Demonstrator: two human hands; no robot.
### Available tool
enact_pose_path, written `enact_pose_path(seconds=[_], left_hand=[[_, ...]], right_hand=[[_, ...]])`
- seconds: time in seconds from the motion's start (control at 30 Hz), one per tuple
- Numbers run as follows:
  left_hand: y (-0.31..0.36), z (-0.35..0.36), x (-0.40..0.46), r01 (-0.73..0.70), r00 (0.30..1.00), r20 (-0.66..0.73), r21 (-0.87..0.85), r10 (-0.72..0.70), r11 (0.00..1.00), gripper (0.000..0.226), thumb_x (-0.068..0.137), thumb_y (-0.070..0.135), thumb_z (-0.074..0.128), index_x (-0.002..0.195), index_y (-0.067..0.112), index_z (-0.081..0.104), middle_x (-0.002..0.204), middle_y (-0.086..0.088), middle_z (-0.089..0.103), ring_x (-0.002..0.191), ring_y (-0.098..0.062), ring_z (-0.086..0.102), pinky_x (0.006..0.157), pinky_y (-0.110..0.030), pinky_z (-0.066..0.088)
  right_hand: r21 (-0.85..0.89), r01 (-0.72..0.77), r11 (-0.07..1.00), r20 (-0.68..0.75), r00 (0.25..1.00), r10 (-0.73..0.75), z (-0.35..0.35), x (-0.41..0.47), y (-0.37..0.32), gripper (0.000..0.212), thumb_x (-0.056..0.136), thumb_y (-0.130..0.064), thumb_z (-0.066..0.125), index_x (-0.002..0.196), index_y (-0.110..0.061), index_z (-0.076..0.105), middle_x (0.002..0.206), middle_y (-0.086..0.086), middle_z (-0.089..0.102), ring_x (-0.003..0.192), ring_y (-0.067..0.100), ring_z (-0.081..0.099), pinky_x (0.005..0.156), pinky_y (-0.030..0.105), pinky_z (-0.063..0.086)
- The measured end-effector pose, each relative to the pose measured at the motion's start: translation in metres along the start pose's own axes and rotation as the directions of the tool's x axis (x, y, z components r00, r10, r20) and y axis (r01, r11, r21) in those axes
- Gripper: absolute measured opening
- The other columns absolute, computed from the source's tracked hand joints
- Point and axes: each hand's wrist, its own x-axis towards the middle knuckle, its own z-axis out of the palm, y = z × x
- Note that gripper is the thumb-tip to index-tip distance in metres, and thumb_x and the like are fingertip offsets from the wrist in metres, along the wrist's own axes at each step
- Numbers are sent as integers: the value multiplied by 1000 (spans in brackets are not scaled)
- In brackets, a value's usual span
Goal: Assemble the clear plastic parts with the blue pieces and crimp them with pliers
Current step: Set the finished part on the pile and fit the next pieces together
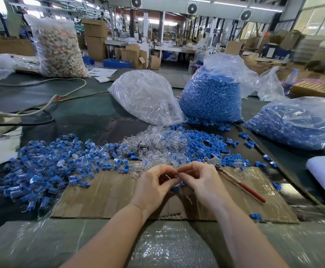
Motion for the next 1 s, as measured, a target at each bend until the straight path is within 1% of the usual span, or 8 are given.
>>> enact_pose_path(seconds=[0.23, 0.3, 0.43, 0.6, 0.7, 0.8, 0.9, 1.0], left_hand=[[1, -3, 1, 41, 999, 28, -28, -40, 999, 24, 81, 8, 68, 84, 31, 62, 87, -1, 63, 76, -13, 61, 69, -19, 51], [1, -3, 0, 73, 997, 44, -105, -69, 992, 18, 83, 7, 66, 86, 25, 62, 83, -2, 64, 71, -8, 62, 65, -18, 52], [-3, -1, 1, 75, 996, -32, -78, -78, 994, 17, 86, 10, 63, 88, 25, 57, 83, 2, 64, 76, -5, 61, 69, -13, 49], [-6, 0, 1, 48, 998, -53, 32, -47, 998, 23, 88, 13, 60, 87, 36, 55, 82, 9, 62, 76, 1, 58, 69, -7, 45], [-8, 0, 3, 55, 995, -91, 92, -47, 994, 21, 90, 13, 57, 92, 34, 61, 87, 11, 63, 78, 0, 57, 67, -5, 42], [-11, 1, 5, 69, 992, -116, 114, -56, 991, 24, 91, 11, 56, 93, 34, 62, 91, 11, 63, 79, 0, 59, 69, -4, 43], [-12, 1, 6, 91, 987, -142, 60, -81, 994, 29, 91, 8, 56, 89, 36, 62, 91, 4, 65, 75, -3, 63, 74, -18, 53], [-13, 2, 6, 91, 986, -146, 82, -78, 992, 24, 89, 8, 59, 90, 31, 64, 92, 2, 66, 78, -7, 63, 78, -26, 54]], right_hand=[[1, 3, 1000, -3, 1000, -3, 5, 2, 0, 5, 88, -11, 64, 90, -16, 63, 84, 1, 70, 76, 11, 68, 69, 24, 57], [-162, 8, 987, -80, 997, -21, 4, 3, 2, 2, 89, -16, 63, 91, -17, 62, 86, -3, 68, 80, 11, 65, 75, 28, 55], [-678, -72, 731, -201, 975, -90, -1, -3, 4, 10, 92, -33, 56, 94, -23, 55, 87, -6, 62, 81, 12, 60, 74, 30, 54], [-824, -97, 559, -176, 980, -88, 4, -6, 10, 13, 92, -18, 53, 88, -22, 42, 77, -6, 52, 72, 17, 50, 58, 27, 40], [-802, -59, 594, -177, 974, -143, 10, -2, 13, 13, 92, -7, 47, 92, -20, 48, 86, -3, 63, 80, 17, 58, 63, 28, 45], [-719, -3, 695, -200, 958, -204, 16, 4, 19, 19, 95, -13, 48, 110, -22, 56, 101, -5, 65, 92, 13, 59, 78, 26, 47], [-625, 58, 778, -198, 953, -230, 23, 9, 26, 34, 95, -9, 47, 125, -22, 57, 114, -3, 59, 102, 14, 56, 89, 25, 42], [-562, 125, 818, -209, 935, -287, 29, 8, 30, 28, 95, -9, 48, 117, -18, 63, 109, -1, 61, 100, 18, 57, 88, 28, 43]])
